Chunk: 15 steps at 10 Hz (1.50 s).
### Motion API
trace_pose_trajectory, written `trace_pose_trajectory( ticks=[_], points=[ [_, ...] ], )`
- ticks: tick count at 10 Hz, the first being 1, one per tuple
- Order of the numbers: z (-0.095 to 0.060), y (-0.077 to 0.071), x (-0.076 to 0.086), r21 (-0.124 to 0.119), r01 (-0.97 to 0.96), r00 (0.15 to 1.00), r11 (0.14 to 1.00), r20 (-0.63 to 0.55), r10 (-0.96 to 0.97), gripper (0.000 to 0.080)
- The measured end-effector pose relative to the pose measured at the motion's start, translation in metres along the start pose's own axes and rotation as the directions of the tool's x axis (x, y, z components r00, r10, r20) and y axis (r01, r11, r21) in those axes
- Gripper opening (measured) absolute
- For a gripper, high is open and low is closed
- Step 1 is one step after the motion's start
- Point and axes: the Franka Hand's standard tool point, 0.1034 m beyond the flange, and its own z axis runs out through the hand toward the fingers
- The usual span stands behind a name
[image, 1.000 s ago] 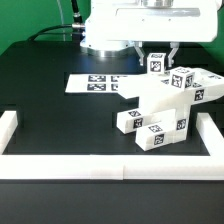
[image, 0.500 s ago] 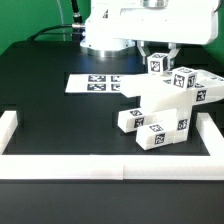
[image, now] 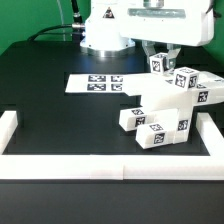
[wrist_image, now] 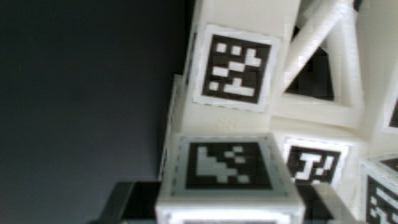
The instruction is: Assemble chair
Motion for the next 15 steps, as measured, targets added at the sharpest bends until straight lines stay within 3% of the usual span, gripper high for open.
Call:
trace_pose_trajectory(
  ticks=[2, 3, 4, 10, 15],
  points=[
    [0.0002, 0.0001, 0.0000, 0.000, 0.013, 1.000, 1.000, 0.000, -0.013, 0.0284],
    [0.0000, 0.0011, 0.0022, -0.001, 0.084, 0.996, 0.996, -0.001, -0.084, 0.0488],
    [0.0000, 0.0020, 0.0043, -0.001, 0.100, 0.995, 0.995, -0.001, -0.100, 0.0601],
    [0.0002, 0.0011, 0.0032, -0.008, 0.511, 0.859, 0.859, -0.001, -0.511, 0.0649],
    [0.0004, 0.0011, 0.0032, -0.023, 0.794, 0.608, 0.608, 0.001, -0.794, 0.0649]
  ],
)
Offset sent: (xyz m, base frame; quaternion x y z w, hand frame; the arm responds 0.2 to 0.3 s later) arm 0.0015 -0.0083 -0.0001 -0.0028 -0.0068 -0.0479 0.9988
